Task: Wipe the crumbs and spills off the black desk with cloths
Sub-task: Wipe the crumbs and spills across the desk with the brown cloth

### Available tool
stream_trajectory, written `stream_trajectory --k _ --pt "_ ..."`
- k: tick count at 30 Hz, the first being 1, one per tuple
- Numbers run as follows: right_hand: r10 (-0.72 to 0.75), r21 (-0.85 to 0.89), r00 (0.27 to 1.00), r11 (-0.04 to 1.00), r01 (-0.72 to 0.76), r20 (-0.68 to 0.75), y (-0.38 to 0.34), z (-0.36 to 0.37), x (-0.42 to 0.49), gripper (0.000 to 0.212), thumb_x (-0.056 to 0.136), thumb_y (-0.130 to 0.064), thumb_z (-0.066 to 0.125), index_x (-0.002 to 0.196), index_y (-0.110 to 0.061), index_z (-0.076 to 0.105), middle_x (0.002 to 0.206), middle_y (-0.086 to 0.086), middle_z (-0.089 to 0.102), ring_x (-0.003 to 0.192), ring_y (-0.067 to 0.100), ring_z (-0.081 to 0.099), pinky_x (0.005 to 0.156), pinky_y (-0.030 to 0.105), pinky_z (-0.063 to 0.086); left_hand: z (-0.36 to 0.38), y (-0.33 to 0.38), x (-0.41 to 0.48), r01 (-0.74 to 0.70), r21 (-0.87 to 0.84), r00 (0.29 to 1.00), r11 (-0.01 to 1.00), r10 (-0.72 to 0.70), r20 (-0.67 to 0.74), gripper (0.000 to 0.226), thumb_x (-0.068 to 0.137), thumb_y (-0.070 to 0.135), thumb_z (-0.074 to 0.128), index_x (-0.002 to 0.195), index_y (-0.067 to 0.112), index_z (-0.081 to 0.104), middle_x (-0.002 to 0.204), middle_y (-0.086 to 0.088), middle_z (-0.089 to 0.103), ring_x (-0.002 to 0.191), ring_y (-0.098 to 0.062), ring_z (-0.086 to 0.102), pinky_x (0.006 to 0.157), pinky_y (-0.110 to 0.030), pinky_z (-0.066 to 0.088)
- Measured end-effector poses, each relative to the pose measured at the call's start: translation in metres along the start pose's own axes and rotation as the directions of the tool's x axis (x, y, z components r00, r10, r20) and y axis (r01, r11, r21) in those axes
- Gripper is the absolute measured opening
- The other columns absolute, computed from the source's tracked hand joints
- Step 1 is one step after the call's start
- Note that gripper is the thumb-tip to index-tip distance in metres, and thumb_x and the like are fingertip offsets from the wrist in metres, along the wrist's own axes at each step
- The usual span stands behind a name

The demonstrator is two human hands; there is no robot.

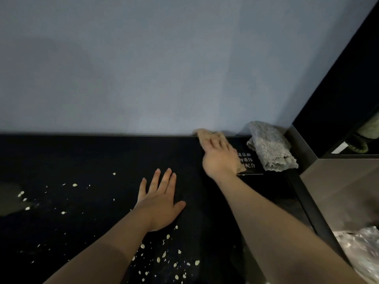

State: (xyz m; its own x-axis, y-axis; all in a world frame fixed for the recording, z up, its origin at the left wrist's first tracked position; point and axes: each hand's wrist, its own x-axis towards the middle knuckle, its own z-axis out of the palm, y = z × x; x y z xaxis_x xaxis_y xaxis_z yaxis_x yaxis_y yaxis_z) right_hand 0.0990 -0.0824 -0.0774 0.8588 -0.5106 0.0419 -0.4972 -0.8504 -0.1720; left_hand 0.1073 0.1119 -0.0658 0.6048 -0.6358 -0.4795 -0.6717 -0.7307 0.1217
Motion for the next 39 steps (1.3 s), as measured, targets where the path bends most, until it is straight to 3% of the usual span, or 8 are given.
stream_trajectory --k 8,11,14,17,23,29,36,39 --pt "-0.609 0.176 0.788 0.769 0.615 -0.093 0.025 -0.017 -0.083 0.042 0.083 -0.006 0.052 0.123 -0.015 0.060 0.130 0.006 0.058 0.121 0.024 0.053 0.101 0.042 0.042 0.000 0.000 0.000 -0.007 0.001 1.000 1.000 0.007 -0.003 0.078 0.095 0.054 0.026 0.145 0.018 -0.021 0.152 0.001 -0.030 0.139 -0.022 -0.028 0.114 -0.049 -0.012" --pt "-0.178 0.404 0.895 0.844 0.352 -0.409 0.041 -0.021 -0.051 0.031 0.081 -0.001 0.054 0.110 -0.003 0.065 0.110 0.015 0.066 0.094 0.035 0.064 0.087 0.038 0.048 0.001 0.000 0.001 -0.002 -0.007 1.000 1.000 0.002 -0.010 0.077 0.095 0.055 0.026 0.146 0.018 -0.019 0.152 0.003 -0.029 0.139 -0.021 -0.028 0.114 -0.049 -0.012" --pt "0.065 0.352 0.973 0.936 0.018 -0.222 0.043 -0.018 -0.010 0.043 0.096 -0.018 0.042 0.138 -0.022 0.043 0.149 0.005 0.035 0.132 0.029 0.039 0.103 0.054 0.036 0.001 0.001 0.000 0.001 0.003 1.000 1.000 -0.001 -0.011 0.076 0.095 0.055 0.025 0.146 0.018 -0.019 0.152 0.003 -0.028 0.139 -0.021 -0.028 0.114 -0.049 -0.012" --pt "0.027 0.138 0.999 0.990 -0.029 0.016 0.033 -0.009 -0.005 0.046 0.096 -0.027 0.035 0.142 -0.033 0.034 0.157 -0.004 0.016 0.145 0.018 0.005 0.111 0.049 0.017 0.001 0.001 0.000 0.007 0.008 1.000 1.000 -0.007 -0.015 0.076 0.096 0.054 0.025 0.146 0.018 -0.019 0.152 0.003 -0.029 0.139 -0.021 -0.028 0.114 -0.049 -0.012" --pt "-0.578 0.141 0.808 0.796 0.589 -0.111 0.029 -0.003 -0.130 0.041 0.076 -0.028 0.042 0.107 -0.032 0.067 0.118 -0.008 0.066 0.112 0.014 0.060 0.088 0.030 0.047 0.000 0.001 -0.001 0.002 0.001 1.000 1.000 -0.002 0.004 0.075 0.096 0.052 0.026 0.146 0.018 -0.019 0.152 0.001 -0.029 0.139 -0.022 -0.028 0.114 -0.049 -0.012" --pt "-0.126 -0.001 0.991 0.992 0.126 -0.040 0.065 -0.017 -0.069 0.045 0.095 -0.030 0.036 0.139 -0.032 0.041 0.151 -0.006 0.033 0.142 0.014 0.023 0.112 0.034 0.012 0.000 0.001 -0.001 0.018 0.005 1.000 1.000 -0.018 -0.012 0.075 0.096 0.053 0.025 0.146 0.019 -0.019 0.153 0.002 -0.028 0.139 -0.021 -0.027 0.114 -0.048 -0.011" --pt "-0.407 0.080 0.911 0.908 0.412 -0.067 0.070 -0.004 -0.145 0.040 0.088 -0.033 0.039 0.121 -0.031 0.061 0.129 -0.007 0.059 0.126 0.016 0.050 0.095 0.035 0.043 -0.001 0.012 -0.006 0.044 -0.035 0.999 0.998 -0.045 -0.027 0.060 0.099 0.049 0.018 0.146 0.034 -0.015 0.154 0.001 -0.024 0.141 -0.025 -0.023 0.114 -0.050 -0.009" --pt "0.026 0.041 0.985 0.999 -0.019 -0.170 0.112 -0.014 -0.149 0.037 0.094 -0.025 0.043 0.130 -0.027 0.052 0.145 -0.003 0.044 0.139 0.016 0.030 0.101 0.037 0.035 0.002 0.032 -0.015 0.065 -0.059 0.993 0.996 -0.070 -0.091 0.058 0.101 0.037 0.021 0.149 0.025 -0.008 0.157 -0.001 -0.016 0.143 -0.024 -0.016 0.117 -0.046 -0.002"
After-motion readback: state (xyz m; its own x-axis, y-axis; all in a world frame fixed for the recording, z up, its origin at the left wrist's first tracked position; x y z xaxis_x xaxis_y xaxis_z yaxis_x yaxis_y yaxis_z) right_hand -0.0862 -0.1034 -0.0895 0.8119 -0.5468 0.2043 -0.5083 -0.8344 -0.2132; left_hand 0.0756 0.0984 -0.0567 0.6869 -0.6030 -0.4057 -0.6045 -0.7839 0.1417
